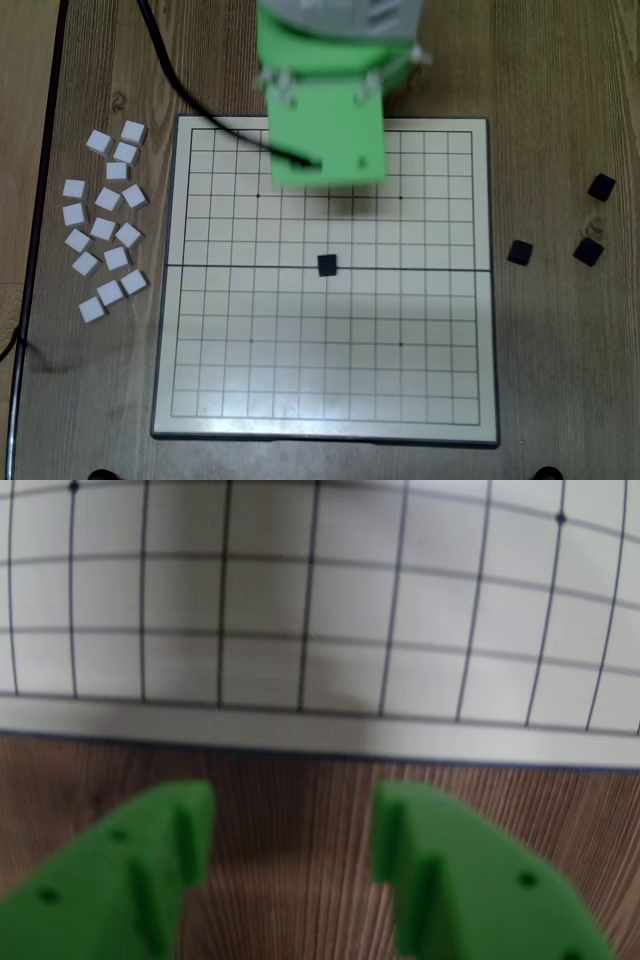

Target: Grasp a Black stone and put it on the board on position (0,0).

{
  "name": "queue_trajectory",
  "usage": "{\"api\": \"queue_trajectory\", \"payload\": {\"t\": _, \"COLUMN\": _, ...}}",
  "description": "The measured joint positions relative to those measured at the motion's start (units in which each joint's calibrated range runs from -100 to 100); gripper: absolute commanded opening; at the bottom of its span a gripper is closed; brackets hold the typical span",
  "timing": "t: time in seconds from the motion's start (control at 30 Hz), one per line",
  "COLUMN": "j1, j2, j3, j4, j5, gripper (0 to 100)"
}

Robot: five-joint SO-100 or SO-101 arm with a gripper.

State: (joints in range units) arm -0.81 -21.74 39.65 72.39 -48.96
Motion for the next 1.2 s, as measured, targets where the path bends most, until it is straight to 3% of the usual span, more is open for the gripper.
{"api": "queue_trajectory", "payload": {"t": 0.43, "j1": 1.94, "j2": -31.96, "j3": 28.52, "j4": -1.27, "j5": 0.24, "gripper": 13}}
{"api": "queue_trajectory", "payload": {"t": 0.9, "j1": 4.53, "j2": -40.91, "j3": 44.17, "j4": -12.46, "j5": 0.73, "gripper": 12}}
{"api": "queue_trajectory", "payload": {"t": 1.2, "j1": 4.96, "j2": -47.85, "j3": 50.42, "j4": -13.17, "j5": 0.78, "gripper": 12}}
